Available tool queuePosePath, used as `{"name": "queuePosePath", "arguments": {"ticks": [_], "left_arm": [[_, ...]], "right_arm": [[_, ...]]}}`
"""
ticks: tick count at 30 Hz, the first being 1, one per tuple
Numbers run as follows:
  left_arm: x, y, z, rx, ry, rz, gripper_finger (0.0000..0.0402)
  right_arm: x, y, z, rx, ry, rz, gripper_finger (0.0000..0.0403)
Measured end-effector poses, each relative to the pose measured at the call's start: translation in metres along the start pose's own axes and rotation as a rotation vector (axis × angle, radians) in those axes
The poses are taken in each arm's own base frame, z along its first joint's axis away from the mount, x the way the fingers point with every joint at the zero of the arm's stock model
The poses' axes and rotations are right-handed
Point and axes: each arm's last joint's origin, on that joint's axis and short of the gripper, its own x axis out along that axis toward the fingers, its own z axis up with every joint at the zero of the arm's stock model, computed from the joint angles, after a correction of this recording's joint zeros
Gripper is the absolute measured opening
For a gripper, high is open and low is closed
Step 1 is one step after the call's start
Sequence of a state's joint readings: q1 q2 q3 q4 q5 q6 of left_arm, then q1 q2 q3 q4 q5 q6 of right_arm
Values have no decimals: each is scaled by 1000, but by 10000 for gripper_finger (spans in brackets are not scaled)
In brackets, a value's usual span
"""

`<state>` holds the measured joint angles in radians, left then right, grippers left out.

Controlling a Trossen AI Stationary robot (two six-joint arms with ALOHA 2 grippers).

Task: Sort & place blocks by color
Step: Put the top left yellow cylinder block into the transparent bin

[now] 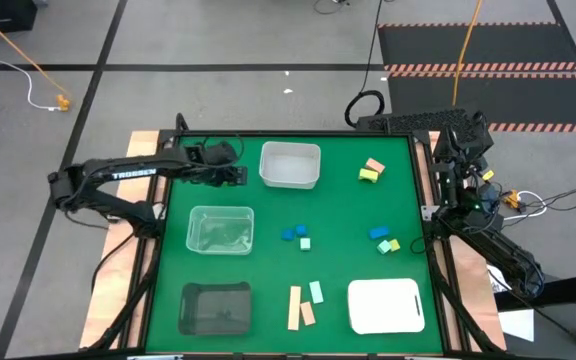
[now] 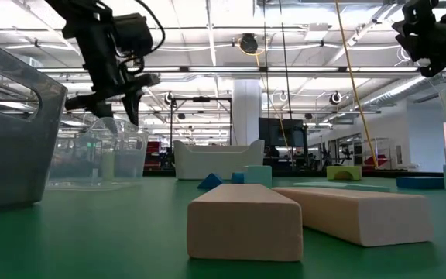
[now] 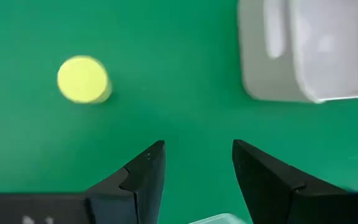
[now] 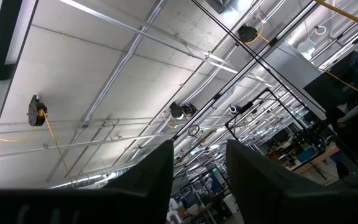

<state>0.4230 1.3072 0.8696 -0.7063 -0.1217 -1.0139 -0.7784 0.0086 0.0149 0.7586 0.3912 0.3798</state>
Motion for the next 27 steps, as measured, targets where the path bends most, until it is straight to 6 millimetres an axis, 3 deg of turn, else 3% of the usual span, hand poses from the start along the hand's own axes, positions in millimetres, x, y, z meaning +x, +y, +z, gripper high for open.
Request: {"name": "queuePosePath", "arguments": {"ticks": [11, 18, 27], "left_arm": [[4, 24, 24, 81, -43, 140, 280], [6, 40, 42, 115, -85, 197, 274], [33, 42, 46, 128, 18, 230, 270]], "right_arm": [[0, 0, 0, 0, 1, 0, 139], [0, 0, 0, 0, 1, 0, 139], [0, 0, 0, 0, 0, 0, 139]]}}
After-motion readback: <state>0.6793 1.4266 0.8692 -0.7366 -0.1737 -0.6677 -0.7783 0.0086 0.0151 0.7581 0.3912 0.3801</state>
